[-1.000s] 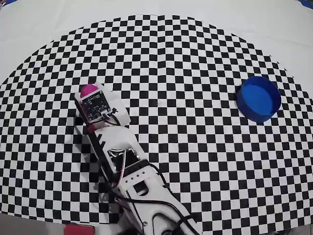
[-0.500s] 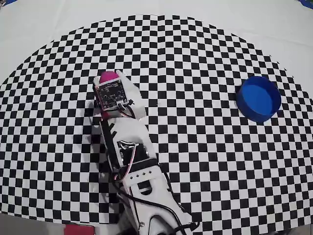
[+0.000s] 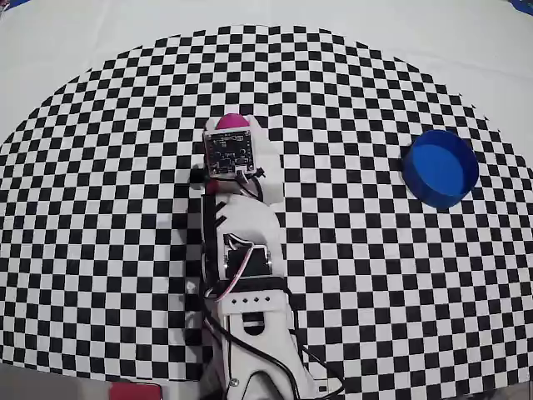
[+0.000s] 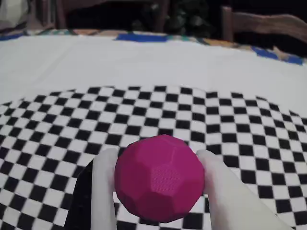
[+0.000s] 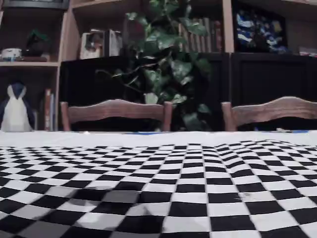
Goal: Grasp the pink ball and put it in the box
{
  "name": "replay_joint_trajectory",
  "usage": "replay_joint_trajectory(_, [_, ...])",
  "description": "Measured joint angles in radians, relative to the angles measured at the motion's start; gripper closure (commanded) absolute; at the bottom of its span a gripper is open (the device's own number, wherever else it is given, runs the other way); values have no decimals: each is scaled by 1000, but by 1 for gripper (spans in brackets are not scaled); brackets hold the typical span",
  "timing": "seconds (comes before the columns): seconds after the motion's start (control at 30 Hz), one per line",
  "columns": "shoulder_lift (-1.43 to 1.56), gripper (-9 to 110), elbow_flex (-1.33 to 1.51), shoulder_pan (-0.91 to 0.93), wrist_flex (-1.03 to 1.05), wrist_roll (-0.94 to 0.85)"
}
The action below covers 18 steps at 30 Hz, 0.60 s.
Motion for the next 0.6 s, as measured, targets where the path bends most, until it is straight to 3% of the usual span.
replay_joint_trajectory(0.6, [38, 101, 0, 232, 28, 0])
